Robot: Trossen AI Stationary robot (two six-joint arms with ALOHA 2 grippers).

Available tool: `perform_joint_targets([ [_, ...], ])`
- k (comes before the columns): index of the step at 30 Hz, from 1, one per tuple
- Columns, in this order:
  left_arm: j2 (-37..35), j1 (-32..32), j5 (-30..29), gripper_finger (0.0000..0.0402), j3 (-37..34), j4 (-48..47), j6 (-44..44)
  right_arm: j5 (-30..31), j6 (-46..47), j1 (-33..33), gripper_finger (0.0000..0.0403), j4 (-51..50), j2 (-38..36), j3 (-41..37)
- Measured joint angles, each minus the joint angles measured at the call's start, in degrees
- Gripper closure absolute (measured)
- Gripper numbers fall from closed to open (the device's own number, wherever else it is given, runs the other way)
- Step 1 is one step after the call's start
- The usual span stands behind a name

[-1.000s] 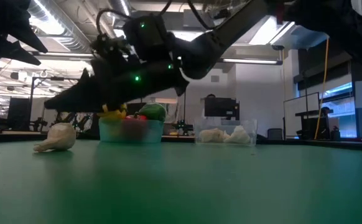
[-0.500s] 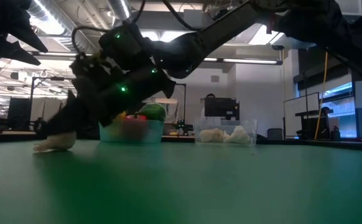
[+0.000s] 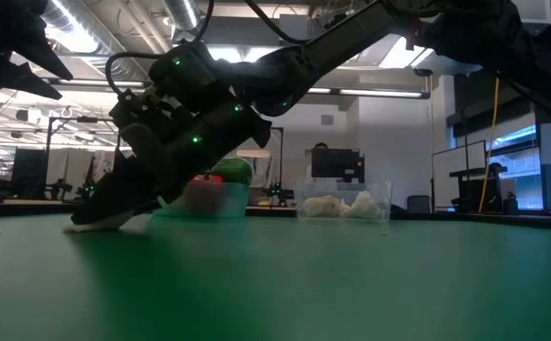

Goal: Sort produce into baskets
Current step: Put the garlic into the transparent bin

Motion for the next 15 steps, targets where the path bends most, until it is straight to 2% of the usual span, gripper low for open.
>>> perform_joint_targets([
  [9, 0.0, 0.0, 0.0, 0.0194, 0.01, 0.0, -0.23, -0.09, 0.08, 0.02, 0.0296, -1.88, -0.04, 1.22],
  [12, 0.0, 0.01, 0.01, 0.0194, 0.01, 0.0, -0.24, -0.07, -0.16, -0.3, 0.0308, -2.89, 0.07, 2.77],
  [15, 0.0, 0.0, -0.01, 0.0194, 0.01, 0.0, -0.24, -0.12, -0.52, -0.99, 0.0298, -3.15, 0.07, 4.69],
])
